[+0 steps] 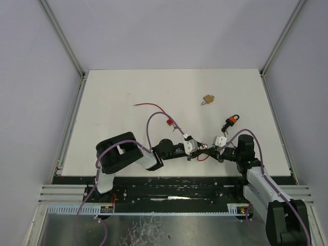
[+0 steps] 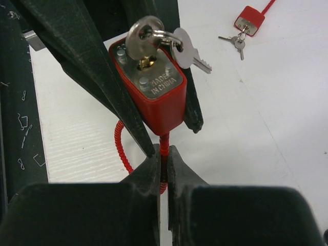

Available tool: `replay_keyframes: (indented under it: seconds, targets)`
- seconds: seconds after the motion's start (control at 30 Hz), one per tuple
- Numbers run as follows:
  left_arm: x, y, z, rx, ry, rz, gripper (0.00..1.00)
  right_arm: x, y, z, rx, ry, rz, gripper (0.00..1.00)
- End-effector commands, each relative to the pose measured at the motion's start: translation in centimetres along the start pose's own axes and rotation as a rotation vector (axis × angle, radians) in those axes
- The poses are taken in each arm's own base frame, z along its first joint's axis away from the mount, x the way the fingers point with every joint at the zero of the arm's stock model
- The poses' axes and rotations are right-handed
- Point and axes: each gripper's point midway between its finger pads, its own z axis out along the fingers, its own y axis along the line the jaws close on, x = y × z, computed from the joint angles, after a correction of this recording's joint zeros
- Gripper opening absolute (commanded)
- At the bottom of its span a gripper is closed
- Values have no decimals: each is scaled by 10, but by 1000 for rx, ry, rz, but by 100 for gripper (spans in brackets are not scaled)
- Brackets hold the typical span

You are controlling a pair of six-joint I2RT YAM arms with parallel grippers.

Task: Lock with the key
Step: Lock the lock.

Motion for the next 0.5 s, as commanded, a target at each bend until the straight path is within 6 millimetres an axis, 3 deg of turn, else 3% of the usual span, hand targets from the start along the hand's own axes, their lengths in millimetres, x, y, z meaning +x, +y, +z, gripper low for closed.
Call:
replay_keyframes:
  seconds: [0.0, 0.47]
  targets:
    - [39, -1, -4, -16, 110, 36, 0, -53, -7, 6, -77, -141, -203, 4]
    - [50, 0, -4, -18, 158, 94, 0, -48, -10, 5, -66, -114, -235, 11]
